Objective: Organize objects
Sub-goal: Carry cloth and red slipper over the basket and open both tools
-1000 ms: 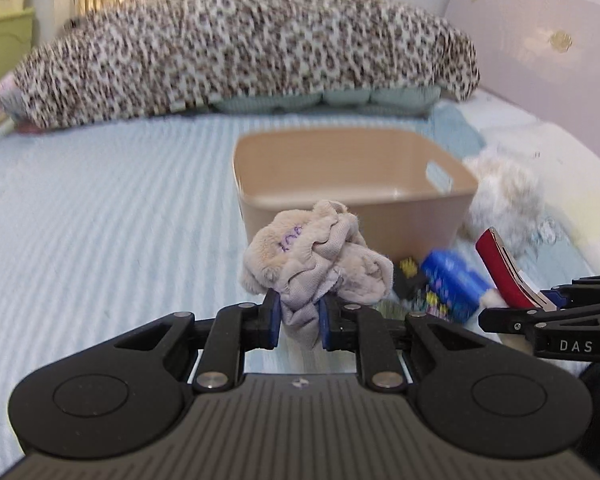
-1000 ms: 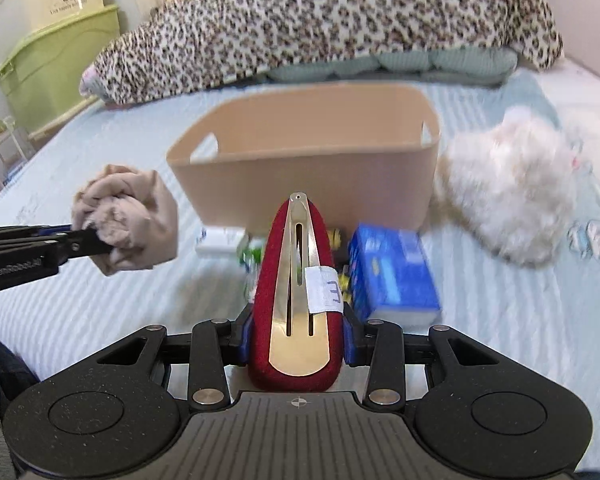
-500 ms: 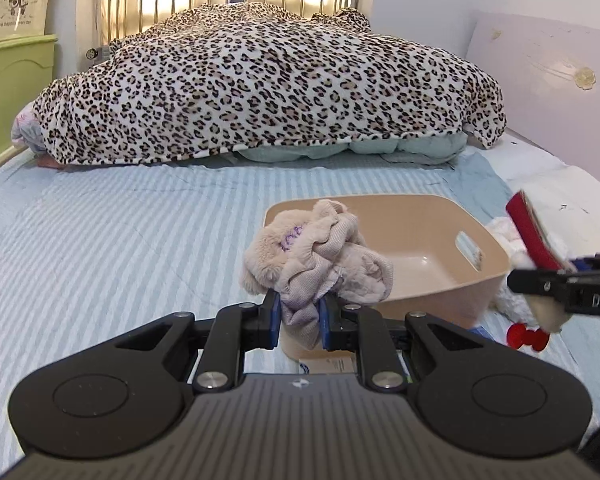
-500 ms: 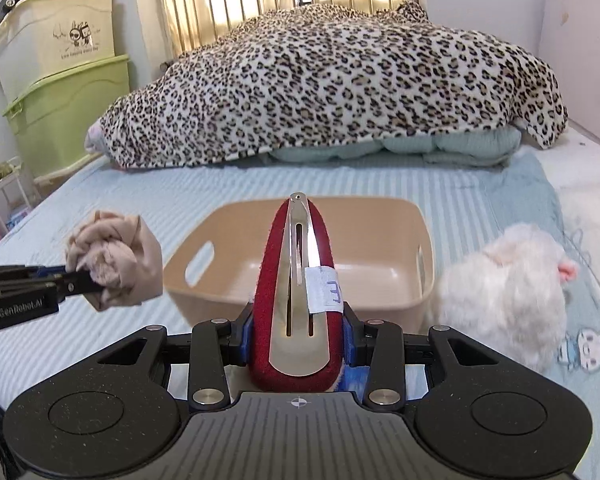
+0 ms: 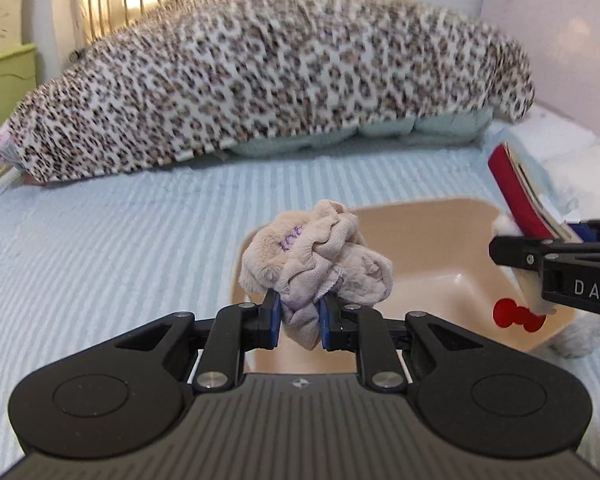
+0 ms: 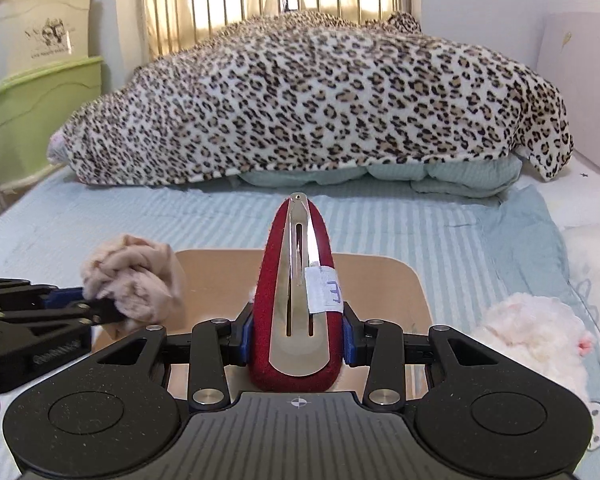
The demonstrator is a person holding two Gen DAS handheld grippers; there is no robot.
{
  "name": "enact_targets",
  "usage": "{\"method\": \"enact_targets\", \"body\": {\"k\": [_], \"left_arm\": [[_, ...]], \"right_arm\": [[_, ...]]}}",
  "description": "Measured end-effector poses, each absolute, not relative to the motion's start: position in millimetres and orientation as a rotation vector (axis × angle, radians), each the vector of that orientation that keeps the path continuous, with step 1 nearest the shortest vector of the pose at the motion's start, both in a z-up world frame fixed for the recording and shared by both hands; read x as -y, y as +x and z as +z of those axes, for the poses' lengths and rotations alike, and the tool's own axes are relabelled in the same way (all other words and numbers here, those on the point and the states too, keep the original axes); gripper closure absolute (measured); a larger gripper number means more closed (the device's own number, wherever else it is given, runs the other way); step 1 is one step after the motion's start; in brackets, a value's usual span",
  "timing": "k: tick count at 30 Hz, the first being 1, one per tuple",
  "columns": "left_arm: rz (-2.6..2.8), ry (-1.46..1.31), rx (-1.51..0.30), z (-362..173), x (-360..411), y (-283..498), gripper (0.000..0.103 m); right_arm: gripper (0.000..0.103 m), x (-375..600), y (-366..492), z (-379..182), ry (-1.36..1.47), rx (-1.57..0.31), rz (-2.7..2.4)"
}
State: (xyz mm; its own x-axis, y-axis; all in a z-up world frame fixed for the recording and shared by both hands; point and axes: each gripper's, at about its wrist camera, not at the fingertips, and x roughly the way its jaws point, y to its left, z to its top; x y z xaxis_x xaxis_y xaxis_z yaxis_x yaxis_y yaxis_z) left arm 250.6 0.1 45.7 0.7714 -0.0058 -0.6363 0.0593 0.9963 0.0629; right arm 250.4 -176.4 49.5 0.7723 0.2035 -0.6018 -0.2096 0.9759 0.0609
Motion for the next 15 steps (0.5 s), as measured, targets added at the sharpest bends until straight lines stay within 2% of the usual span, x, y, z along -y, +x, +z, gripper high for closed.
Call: {"method": "enact_targets", "body": {"k": [8, 12, 13, 14, 15], "left_arm": [[-0.047, 0.121, -0.826, -17, 12, 281, 0.082], [-0.059, 0.122, -0.841, -19, 11, 280, 0.081], [-0.054, 0.125, -0.841, -16, 11, 279, 0.075], [-0.047, 0.133, -0.84, -11, 11, 277, 0.068], [-0.042, 0.14, -0.833, -5, 12, 273, 0.05]], "right_arm": [[0.065, 170, 283, -4, -0.092, -0.778, 0.183], [0.064, 171, 285, -19, -0.113, -0.818, 0.167], [0.061, 172, 284, -20, -0.107, -0.825, 0.166], [0.053, 173, 283, -21, -0.098, -0.831, 0.167], [0.052, 175, 282, -20, -0.092, -0.834, 0.167]]}}
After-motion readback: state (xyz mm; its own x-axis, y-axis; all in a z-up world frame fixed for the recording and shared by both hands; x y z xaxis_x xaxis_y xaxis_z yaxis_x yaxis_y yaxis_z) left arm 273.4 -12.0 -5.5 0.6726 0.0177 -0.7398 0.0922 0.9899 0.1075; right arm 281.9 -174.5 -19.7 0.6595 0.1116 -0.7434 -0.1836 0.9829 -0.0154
